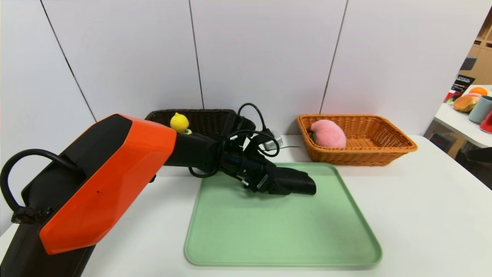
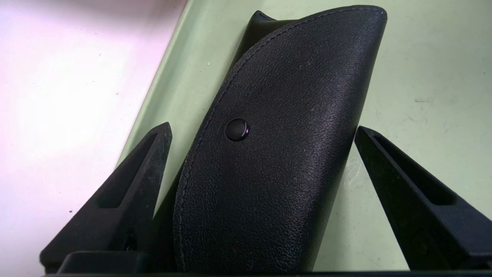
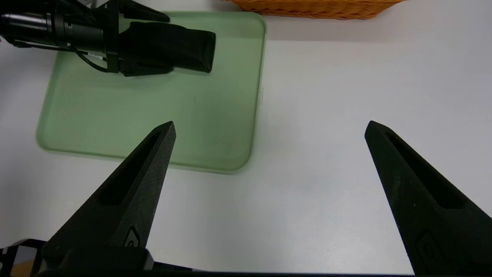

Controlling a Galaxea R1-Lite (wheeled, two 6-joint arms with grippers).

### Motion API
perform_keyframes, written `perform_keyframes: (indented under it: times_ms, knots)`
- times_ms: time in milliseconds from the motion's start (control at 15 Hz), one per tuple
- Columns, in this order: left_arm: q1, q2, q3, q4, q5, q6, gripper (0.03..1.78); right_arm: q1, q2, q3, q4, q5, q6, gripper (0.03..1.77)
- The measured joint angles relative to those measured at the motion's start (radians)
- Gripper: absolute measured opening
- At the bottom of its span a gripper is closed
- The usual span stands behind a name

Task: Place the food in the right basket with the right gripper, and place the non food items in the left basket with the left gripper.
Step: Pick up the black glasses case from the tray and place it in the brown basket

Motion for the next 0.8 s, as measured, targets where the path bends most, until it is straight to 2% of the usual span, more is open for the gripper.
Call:
perform_keyframes:
  times_ms: [400,467,667,800]
  knots:
    - [0.000,0.001,0.000,0.001,0.008,0.000,1.69,0.000,0.004,0.000,-0.002,0.001,0.000,1.70]
    - [0.000,0.001,0.000,0.000,0.008,0.001,1.60,-0.001,0.004,-0.001,-0.003,0.001,0.000,1.70]
    - [0.001,0.003,0.001,-0.001,0.008,-0.001,1.15,0.000,0.005,-0.004,-0.003,0.000,0.000,1.70]
    - [0.000,0.003,0.001,-0.002,0.008,-0.001,0.96,0.000,0.005,-0.006,-0.003,0.001,0.000,1.70]
